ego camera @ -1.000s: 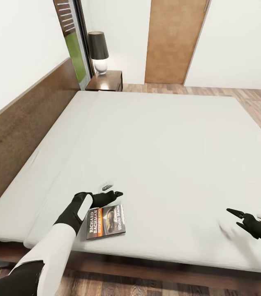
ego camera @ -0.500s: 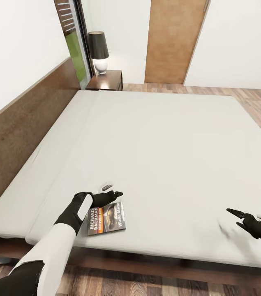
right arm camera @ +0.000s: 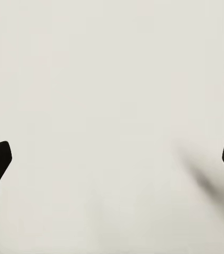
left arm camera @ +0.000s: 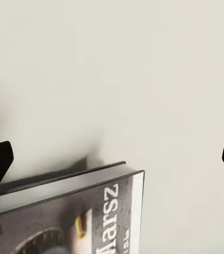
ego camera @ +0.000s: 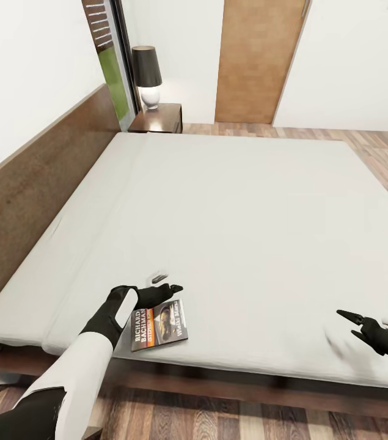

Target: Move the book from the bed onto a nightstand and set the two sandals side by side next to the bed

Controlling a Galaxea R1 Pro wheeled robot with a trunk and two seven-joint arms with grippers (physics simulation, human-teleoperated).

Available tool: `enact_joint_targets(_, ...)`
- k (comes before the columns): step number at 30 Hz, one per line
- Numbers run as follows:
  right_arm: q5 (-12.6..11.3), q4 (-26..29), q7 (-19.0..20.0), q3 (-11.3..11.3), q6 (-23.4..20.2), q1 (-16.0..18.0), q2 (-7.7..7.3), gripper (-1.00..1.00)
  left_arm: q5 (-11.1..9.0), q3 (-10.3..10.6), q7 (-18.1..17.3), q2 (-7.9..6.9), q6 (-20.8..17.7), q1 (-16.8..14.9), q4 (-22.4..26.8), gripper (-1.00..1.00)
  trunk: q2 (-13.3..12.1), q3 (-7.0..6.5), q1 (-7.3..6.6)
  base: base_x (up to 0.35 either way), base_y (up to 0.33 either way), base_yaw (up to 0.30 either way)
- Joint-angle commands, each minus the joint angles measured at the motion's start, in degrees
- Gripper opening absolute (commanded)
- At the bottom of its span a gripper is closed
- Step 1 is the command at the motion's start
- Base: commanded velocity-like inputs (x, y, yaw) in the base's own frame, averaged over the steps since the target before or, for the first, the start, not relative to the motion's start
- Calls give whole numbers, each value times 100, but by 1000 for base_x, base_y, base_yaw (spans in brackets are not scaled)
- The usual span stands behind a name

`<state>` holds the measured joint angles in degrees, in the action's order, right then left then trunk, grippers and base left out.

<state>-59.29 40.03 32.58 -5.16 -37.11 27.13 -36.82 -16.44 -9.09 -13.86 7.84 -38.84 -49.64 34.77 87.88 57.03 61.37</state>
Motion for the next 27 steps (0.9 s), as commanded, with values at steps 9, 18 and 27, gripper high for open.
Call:
enact_joint_targets(9, -21, 1, 3, -12, -42, 3, 0, 100, 18, -43, -12, 7, -45, -2, 3, 100, 2, 4, 0, -20, 0, 0)
enact_joint_targets(18, -21, -3, 3, -12, -42, 3, -1, 100, 18, -42, -12, 7, -45, -2, 3, 100, 2, 4, 0, -128, 0, 0)
enact_joint_targets(27, -21, -2, 3, -14, -42, 3, -1, 100, 18, -42, -12, 7, -45, -2, 3, 100, 2, 4, 0, -3, 0, 0)
